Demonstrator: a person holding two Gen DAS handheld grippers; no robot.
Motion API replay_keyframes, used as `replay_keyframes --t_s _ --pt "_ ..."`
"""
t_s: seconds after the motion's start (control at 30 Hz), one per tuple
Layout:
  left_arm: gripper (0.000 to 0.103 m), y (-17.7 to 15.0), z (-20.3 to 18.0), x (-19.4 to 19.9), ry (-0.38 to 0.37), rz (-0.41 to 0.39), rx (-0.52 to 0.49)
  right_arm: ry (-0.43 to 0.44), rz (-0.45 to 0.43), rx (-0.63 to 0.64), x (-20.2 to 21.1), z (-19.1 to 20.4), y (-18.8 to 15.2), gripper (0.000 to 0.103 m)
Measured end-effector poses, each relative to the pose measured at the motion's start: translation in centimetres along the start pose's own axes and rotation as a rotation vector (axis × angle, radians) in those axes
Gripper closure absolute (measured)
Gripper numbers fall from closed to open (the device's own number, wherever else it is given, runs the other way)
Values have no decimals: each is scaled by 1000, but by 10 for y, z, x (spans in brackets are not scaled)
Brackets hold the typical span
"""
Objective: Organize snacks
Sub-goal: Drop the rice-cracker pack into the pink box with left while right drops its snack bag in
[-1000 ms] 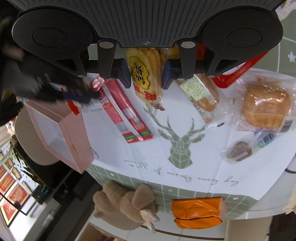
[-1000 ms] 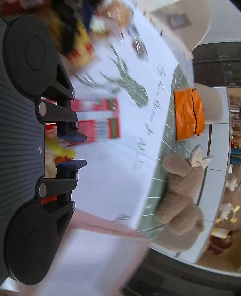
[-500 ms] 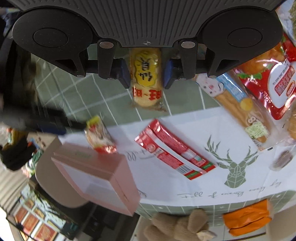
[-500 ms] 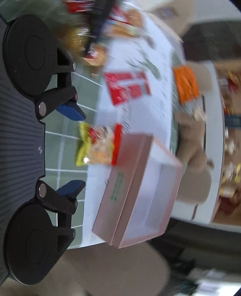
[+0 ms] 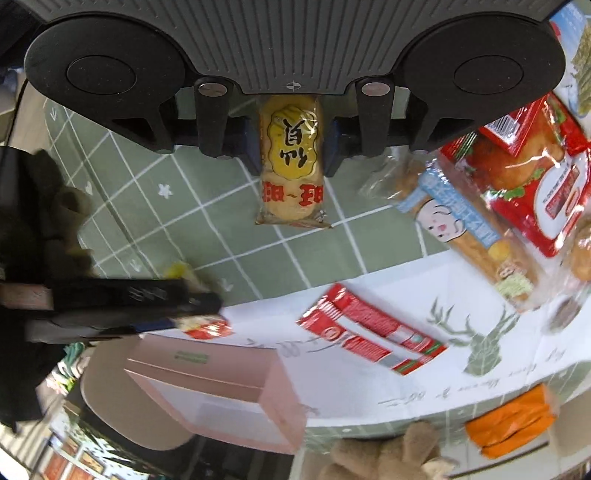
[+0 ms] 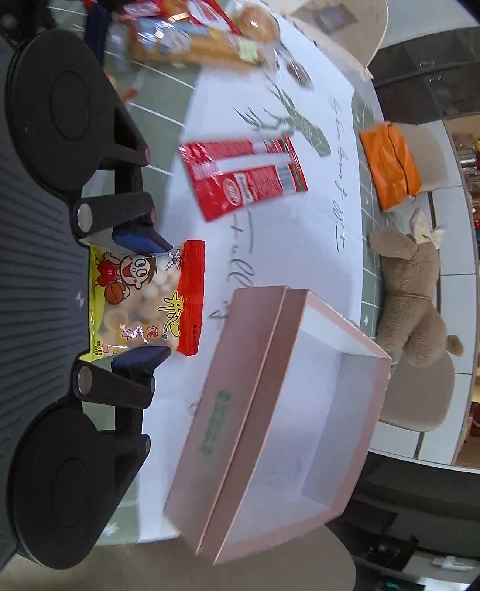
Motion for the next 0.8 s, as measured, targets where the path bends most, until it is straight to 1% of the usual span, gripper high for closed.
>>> replay_keyframes --t_s 0.1,0.2,0.27,0.33,0.37,0.4,0.47,0.5,0.57,0.63,0.67,0.73,0.77,0.8 --pt "64 10 -7 7 -62 -61 0 -16 -39 21 31 -14 -16 52" --pt "64 45 -14 18 -129 -148 -1 -45 -72 8 55 -31 -23 52" --pt "64 84 -21 24 -176 -200 -21 -65 -107 -18 67 -44 -17 52" --pt "64 130 -27 27 -211 -267 -45 -83 -164 -26 74 -54 -1 52" --pt "63 153 -30 26 -227 -298 -54 -104 -195 -24 75 -58 12 52" --pt "62 178 -32 21 -251 -317 -61 -125 -219 -24 73 -62 25 52" --pt "59 218 -29 2 -285 -314 -46 -154 -272 -35 64 -70 53 51" --pt "60 231 -26 -9 -260 -323 -42 -153 -275 -42 57 -76 63 44" --pt "62 242 -21 -31 -140 -331 -72 -165 -233 -44 38 -87 80 32" --pt "62 239 -15 -52 -77 -304 -96 -218 -239 -53 24 -101 86 32" --pt "62 236 -12 -61 -58 -292 -95 -247 -240 -53 18 -107 85 32" --pt "62 228 -7 -77 -44 -256 -88 -343 -230 -66 2 -121 83 32" --pt "62 225 -7 -85 -45 -233 -84 -387 -204 -79 -9 -127 81 32" --pt "62 222 -5 -91 -43 -211 -84 -405 -169 -94 -17 -132 78 34"
Point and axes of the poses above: each gripper's, at about its wrist camera, not at the fingertips, and x roughly against the way its jaws point, z to its left, y to its top, the point moved 3 cm from there along -x, roughly the way its jaws point, and after that the axes turned 7 degrees about -y, right-handed, at the moved point
